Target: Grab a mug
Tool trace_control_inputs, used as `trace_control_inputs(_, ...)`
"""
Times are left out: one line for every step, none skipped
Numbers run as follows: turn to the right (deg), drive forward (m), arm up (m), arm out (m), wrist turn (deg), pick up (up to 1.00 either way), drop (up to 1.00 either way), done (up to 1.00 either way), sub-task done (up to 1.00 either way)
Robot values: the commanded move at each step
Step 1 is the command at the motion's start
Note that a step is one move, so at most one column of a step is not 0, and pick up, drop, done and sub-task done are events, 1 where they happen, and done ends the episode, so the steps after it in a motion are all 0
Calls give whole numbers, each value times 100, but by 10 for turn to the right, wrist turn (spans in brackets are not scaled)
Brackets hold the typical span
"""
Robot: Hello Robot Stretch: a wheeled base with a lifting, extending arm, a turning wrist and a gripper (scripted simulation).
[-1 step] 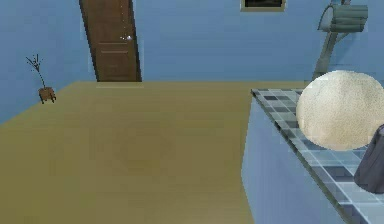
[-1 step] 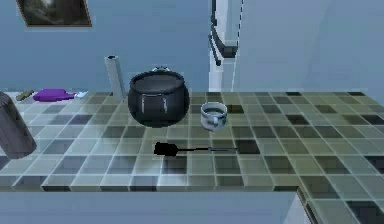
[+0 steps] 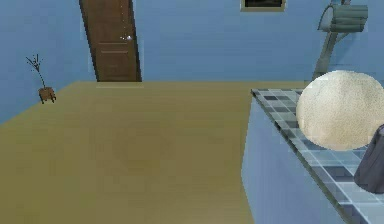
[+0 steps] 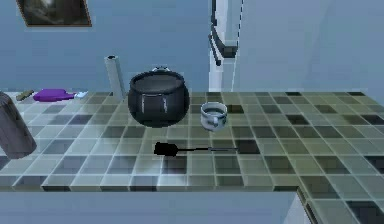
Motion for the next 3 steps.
trace_control_inputs(0,0,38,0,0,0,0,0,0)
trace_control_inputs(0,0,0,36,0,0,0,0,0)
trace_control_inputs(0,0,0,0,450,0,0,0,0)
